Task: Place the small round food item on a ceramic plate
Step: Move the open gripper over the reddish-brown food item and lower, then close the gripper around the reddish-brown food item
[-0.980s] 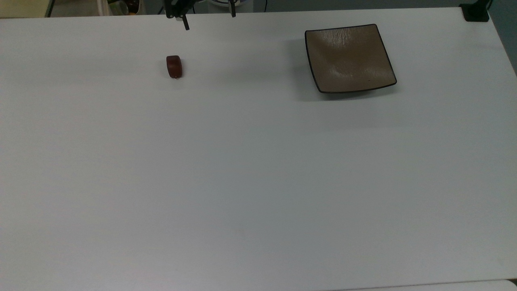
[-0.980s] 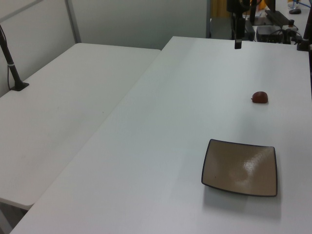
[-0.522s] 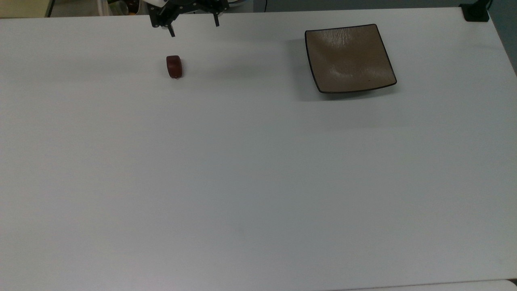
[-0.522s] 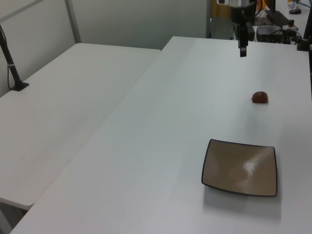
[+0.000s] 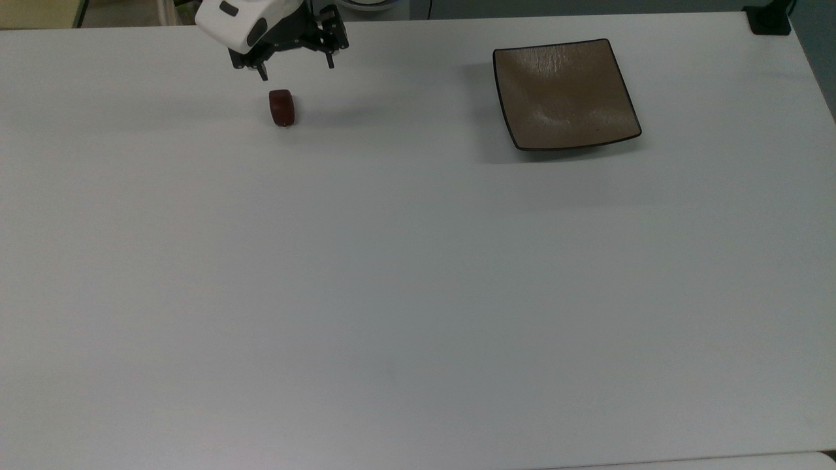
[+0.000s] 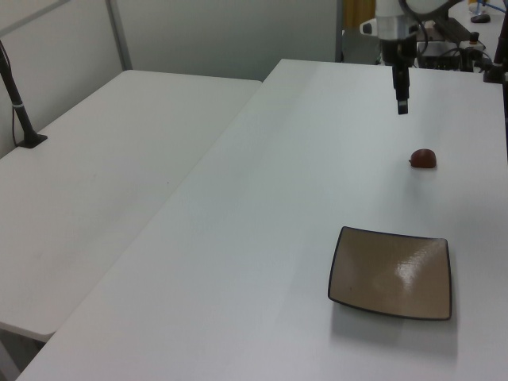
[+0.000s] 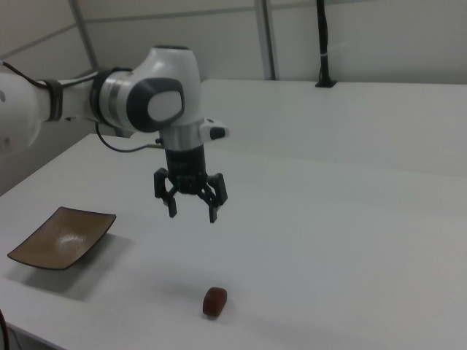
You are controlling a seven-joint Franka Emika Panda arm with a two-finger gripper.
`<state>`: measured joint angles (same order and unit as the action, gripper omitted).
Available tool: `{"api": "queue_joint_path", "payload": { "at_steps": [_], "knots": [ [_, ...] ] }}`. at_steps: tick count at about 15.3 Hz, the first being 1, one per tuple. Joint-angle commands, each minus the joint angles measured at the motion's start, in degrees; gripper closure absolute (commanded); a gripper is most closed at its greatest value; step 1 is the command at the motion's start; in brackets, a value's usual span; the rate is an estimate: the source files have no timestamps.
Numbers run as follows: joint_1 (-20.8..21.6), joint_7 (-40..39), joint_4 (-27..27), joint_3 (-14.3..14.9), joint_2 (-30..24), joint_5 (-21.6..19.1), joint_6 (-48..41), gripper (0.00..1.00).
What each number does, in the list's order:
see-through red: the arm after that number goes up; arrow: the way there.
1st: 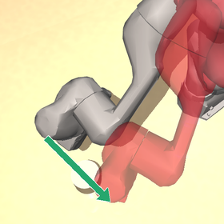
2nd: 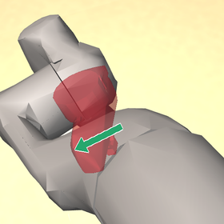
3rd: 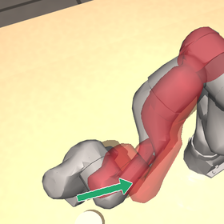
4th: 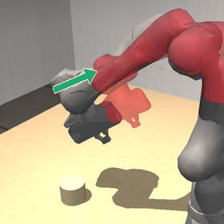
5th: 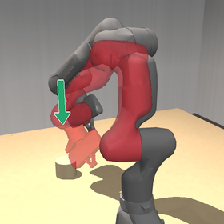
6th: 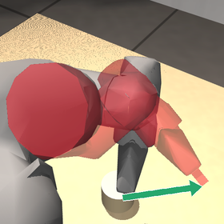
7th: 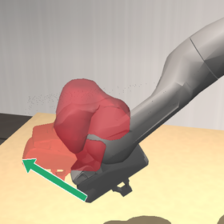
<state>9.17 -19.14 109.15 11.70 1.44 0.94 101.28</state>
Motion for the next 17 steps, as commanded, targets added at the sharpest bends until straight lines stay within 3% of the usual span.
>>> {"api": "queue_joint_path", "payload": {
  "at_steps": [1, 17],
  "knots": [
    [0.5, -0.82, 6.06, 0.95, -1.96, 1.78, 4.62, 0.0],
    [0.41, -0.73, 21.8, 3.06, 0.23, 8.37, 22.03, 0.0]
  ]
}}
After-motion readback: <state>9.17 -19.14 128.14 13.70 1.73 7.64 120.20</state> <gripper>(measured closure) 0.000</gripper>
